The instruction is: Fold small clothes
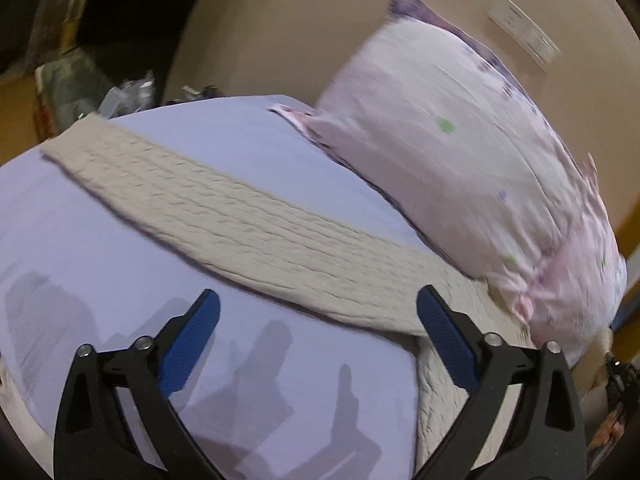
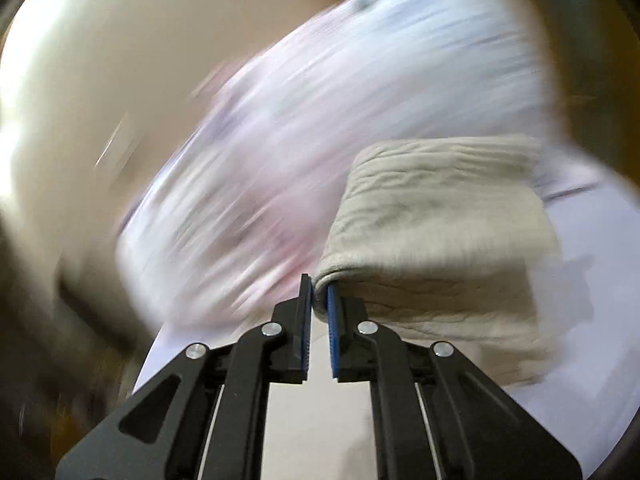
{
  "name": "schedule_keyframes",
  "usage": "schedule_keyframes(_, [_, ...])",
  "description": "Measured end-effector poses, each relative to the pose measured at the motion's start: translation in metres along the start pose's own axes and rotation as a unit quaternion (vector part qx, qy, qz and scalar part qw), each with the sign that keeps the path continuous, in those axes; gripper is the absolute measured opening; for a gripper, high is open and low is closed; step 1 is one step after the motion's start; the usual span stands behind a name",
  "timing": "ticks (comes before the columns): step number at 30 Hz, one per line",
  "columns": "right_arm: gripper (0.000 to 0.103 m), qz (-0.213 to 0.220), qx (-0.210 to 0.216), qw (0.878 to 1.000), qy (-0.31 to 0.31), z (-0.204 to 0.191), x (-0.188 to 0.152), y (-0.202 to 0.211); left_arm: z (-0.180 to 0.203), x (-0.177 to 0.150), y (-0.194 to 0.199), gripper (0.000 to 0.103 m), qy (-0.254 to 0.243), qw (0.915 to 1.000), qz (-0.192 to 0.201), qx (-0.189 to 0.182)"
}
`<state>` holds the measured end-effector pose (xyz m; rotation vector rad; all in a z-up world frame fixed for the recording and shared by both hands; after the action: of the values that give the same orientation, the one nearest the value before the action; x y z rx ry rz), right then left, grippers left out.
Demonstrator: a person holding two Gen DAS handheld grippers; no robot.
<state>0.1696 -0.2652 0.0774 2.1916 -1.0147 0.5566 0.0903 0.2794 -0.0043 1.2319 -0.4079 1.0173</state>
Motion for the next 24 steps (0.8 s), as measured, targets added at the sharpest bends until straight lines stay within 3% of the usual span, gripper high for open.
schedule_keyframes(1, [0.018,-0.051,0.013,0.998,0.021,-0.022,-0.026,-0.026,-0.008,0.0,0.001,0.092,0.014,0.9999,0.001,0.001])
schedule_keyframes(3, [0.046,-0.121,0.028,0.992,0.039,-0.046,-0.063,-0.058,-0.021,0.0,0.004,0.086,0.037,0.9993,0.003,0.001])
schedule_keyframes(6, [0.064,-0.124,0.03,0.991,0.03,-0.047,-0.079,-0.065,-0.044,0.001,0.008,0.083,0.076,0.9971,0.01,0.003])
schedule_keyframes(10, [0.07,-0.098,0.002,0.995,-0.002,-0.022,-0.066,-0.05,-0.082,0.005,0.008,0.075,0.139,0.9899,0.014,0.022])
schedule_keyframes(12, [0.073,-0.086,-0.02,0.996,-0.015,-0.004,-0.057,-0.043,-0.104,0.006,0.003,0.068,0.189,0.9816,0.013,0.02])
schedule_keyframes(18, [0.075,-0.074,-0.041,0.995,-0.049,0.033,-0.058,-0.026,-0.14,0.018,-0.007,0.047,0.259,0.9655,0.022,0.017])
schedule_keyframes(19, [0.076,-0.073,-0.041,0.995,-0.052,0.036,-0.058,-0.024,-0.144,0.02,-0.011,0.038,0.268,0.9631,0.02,0.01])
schedule_keyframes(21, [0.077,-0.07,-0.04,0.995,-0.053,0.037,-0.06,-0.021,-0.148,0.021,-0.019,0.01,0.281,0.9598,0.011,0.002])
schedule_keyframes(22, [0.077,-0.069,-0.041,0.995,-0.052,0.039,-0.06,-0.019,-0.148,0.023,-0.021,0.007,0.279,0.9602,0.008,0.005])
schedule_keyframes(24, [0.078,-0.065,-0.042,0.996,-0.052,0.042,-0.059,-0.014,-0.128,0.037,-0.015,0.006,0.236,0.9714,0.02,0.007])
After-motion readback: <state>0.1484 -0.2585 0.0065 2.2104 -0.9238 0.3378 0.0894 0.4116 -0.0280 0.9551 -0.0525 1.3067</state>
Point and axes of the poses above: each gripper's, at about its wrist camera, not at the fingertips, and y roughly against the way its jaws point, z to its right, x to its top, the point moved 6 cm from there along -y, roughly the way its jaws point, and after that the axes turned 14 degrees about -y, right-handed, at the moved point
